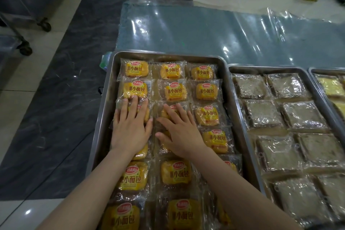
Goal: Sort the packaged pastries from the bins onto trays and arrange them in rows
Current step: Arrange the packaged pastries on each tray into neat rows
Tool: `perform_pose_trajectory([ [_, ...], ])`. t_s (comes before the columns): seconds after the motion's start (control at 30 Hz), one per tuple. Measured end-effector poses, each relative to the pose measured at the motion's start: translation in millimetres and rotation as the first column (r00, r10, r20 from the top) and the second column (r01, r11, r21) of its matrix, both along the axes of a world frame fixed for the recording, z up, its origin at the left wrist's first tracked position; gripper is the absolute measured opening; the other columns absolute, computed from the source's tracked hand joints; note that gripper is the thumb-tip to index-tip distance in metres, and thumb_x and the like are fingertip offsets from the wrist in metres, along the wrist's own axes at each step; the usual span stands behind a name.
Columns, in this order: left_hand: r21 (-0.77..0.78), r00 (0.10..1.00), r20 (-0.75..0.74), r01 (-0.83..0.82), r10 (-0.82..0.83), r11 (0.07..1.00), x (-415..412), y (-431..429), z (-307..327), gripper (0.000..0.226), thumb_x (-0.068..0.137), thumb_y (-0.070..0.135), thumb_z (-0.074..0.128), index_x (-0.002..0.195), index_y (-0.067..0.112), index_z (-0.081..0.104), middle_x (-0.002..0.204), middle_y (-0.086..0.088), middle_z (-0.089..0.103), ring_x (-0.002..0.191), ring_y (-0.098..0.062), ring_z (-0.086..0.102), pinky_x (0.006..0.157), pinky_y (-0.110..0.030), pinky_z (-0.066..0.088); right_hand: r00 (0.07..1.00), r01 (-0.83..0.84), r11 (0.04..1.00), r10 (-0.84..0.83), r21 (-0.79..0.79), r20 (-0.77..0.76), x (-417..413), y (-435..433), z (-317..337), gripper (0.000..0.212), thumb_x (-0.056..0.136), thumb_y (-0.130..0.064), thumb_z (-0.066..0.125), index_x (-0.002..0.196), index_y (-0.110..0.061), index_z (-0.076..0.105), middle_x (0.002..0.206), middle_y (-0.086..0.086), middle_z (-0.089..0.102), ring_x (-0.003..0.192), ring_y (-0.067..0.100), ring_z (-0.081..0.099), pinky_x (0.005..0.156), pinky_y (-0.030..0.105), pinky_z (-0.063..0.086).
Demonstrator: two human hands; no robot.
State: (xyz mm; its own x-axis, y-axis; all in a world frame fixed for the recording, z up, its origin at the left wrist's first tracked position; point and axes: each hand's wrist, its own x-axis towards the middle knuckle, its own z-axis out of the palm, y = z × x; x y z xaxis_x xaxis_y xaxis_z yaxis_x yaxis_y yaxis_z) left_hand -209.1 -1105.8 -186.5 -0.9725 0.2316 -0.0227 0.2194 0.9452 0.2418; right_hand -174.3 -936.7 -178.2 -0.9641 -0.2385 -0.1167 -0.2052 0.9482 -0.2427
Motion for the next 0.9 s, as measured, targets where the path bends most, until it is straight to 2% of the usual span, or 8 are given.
perform_pose_trajectory([
  [0.17,0.005,1.0,-0.002,0.0,0.0,1.0,0,0,0,0.06,0.095,0.048,0.024,0.15,0.03,0.007,0.159,-0.004,0.004,0.145,-0.025,-0.004,0.115,-0.049,0.005,1.0,0.009,1.0,-0.009,0.009,-0.002,3,-3,3,0.052,0.092,-0.06,0.031,0.138,-0.037,0.037,0.159,-0.006,0.007,0.145,0.03,-0.007,0.113,0.052,-0.004],
  [0.27,-0.002,1.0,0.0,0.003,-0.003,1.0,0,-1,-1,0.061,0.095,0.049,0.023,0.15,0.031,0.005,0.159,-0.003,0.002,0.145,-0.024,-0.006,0.115,-0.049,0.005,0.999,0.042,0.999,-0.042,-0.019,-0.001,1,-6,9,0.057,0.092,-0.061,0.023,0.143,-0.038,0.029,0.16,-0.005,0.009,0.146,0.029,-0.007,0.113,0.053,-0.004],
  [0.37,0.0,1.0,-0.003,0.005,-0.005,1.0,0,-2,-3,0.06,0.095,0.049,0.023,0.149,0.032,0.005,0.159,-0.003,0.002,0.145,-0.024,-0.006,0.115,-0.048,0.004,0.995,0.082,0.995,-0.085,-0.06,-0.044,-17,-10,15,0.057,0.094,-0.056,0.016,0.147,-0.034,0.02,0.16,-0.004,0.005,0.146,0.025,-0.009,0.114,0.048,-0.005],
  [0.43,-0.004,1.0,-0.009,-0.002,0.001,1.0,0,-2,-4,0.06,0.095,0.05,0.021,0.149,0.032,0.005,0.159,-0.002,0.003,0.145,-0.023,-0.006,0.115,-0.048,0.004,0.993,0.117,0.991,-0.118,-0.059,-0.024,-37,-7,16,0.057,0.097,-0.05,0.02,0.149,-0.027,0.017,0.16,-0.002,0.001,0.145,0.024,-0.011,0.117,0.047,-0.002],
  [0.5,-0.005,1.0,-0.007,-0.006,0.006,1.0,-1,-1,-5,0.06,0.094,0.051,0.02,0.149,0.033,0.004,0.158,-0.001,0.002,0.144,-0.022,-0.007,0.114,-0.047,0.002,0.988,0.153,0.987,-0.153,-0.051,0.009,-57,2,17,0.055,0.099,-0.047,0.026,0.149,-0.024,0.019,0.16,0.001,0.002,0.145,0.03,-0.01,0.116,0.047,0.002],
  [0.6,0.005,1.0,-0.003,-0.005,0.005,1.0,-1,-1,-5,0.059,0.094,0.052,0.018,0.149,0.033,0.004,0.158,0.0,0.002,0.144,-0.021,-0.007,0.114,-0.047,0.001,0.985,0.165,0.986,-0.167,0.037,0.053,-74,11,13,0.056,0.098,-0.052,0.029,0.148,-0.032,0.017,0.16,0.003,0.0,0.143,0.041,-0.009,0.115,0.052,0.005],
  [0.77,0.004,1.0,-0.02,-0.009,0.009,1.0,-1,-1,-8,0.059,0.094,0.051,0.021,0.149,0.033,0.006,0.158,-0.001,0.005,0.145,-0.022,-0.005,0.113,-0.047,0.002,0.989,0.141,0.985,-0.146,0.097,0.039,-73,4,6,0.059,0.095,-0.061,0.024,0.148,-0.038,0.013,0.16,0.004,0.004,0.143,0.044,-0.001,0.112,0.056,0.015],
  [0.9,0.0,1.0,-0.021,-0.007,0.007,1.0,-2,-1,-8,0.059,0.094,0.051,0.022,0.149,0.033,0.007,0.158,-0.001,0.006,0.145,-0.023,-0.004,0.113,-0.047,0.002,0.988,0.131,0.986,-0.138,0.101,0.063,-74,5,6,0.061,0.093,-0.063,0.024,0.148,-0.041,0.01,0.161,0.001,0.0,0.142,0.045,-0.005,0.113,0.057,0.011],
])
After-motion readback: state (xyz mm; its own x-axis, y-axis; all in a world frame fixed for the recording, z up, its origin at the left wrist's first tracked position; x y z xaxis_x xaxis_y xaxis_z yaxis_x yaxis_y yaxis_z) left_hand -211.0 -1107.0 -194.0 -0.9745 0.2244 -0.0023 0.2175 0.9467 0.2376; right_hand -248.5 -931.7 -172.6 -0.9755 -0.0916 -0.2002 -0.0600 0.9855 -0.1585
